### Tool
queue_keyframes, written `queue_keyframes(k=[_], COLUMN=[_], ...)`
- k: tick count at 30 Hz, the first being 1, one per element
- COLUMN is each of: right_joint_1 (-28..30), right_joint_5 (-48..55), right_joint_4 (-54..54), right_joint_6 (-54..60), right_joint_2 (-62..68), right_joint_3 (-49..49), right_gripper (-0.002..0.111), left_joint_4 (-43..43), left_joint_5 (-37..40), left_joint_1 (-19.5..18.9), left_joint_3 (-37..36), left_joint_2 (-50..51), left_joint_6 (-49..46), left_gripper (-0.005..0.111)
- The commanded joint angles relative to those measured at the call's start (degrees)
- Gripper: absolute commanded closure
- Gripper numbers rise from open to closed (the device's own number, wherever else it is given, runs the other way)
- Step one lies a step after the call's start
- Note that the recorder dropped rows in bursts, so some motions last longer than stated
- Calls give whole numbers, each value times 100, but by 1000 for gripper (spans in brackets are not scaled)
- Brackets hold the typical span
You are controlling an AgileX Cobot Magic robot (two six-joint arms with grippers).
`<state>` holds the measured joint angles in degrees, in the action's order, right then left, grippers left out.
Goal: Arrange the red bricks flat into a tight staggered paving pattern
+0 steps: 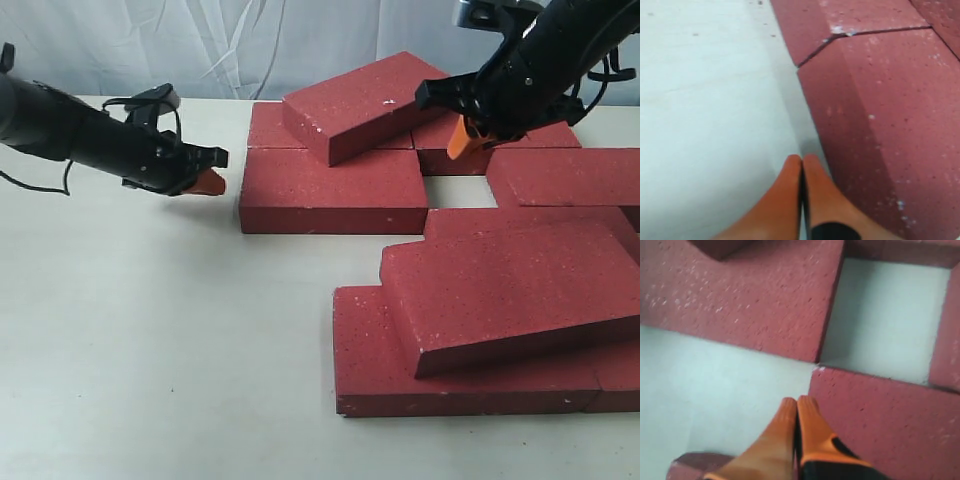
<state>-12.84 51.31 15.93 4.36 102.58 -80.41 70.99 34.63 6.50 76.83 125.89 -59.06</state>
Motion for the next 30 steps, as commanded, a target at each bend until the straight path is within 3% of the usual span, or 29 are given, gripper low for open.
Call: queue_keyframes(k=[1,12,30], right_joint_1=[70,81,81], right_joint_5=[-956,-1944,-2958], right_joint_4=[-881,-1045,-879], right_joint_6=[-584,-869,-913], right_joint_2=[184,1614,2437], right_joint_3=[-1,-778,-789], right_gripper=[109,109,109], left_joint_4=[-132,-91,312], left_joint_5=[264,411,-57], left_joint_1=[-181,171,680], left_joint_3=[29,29,29], left_joint_2=[-67,-67,-55], left_joint_6=[236,281,313], left_gripper=[107,107,107])
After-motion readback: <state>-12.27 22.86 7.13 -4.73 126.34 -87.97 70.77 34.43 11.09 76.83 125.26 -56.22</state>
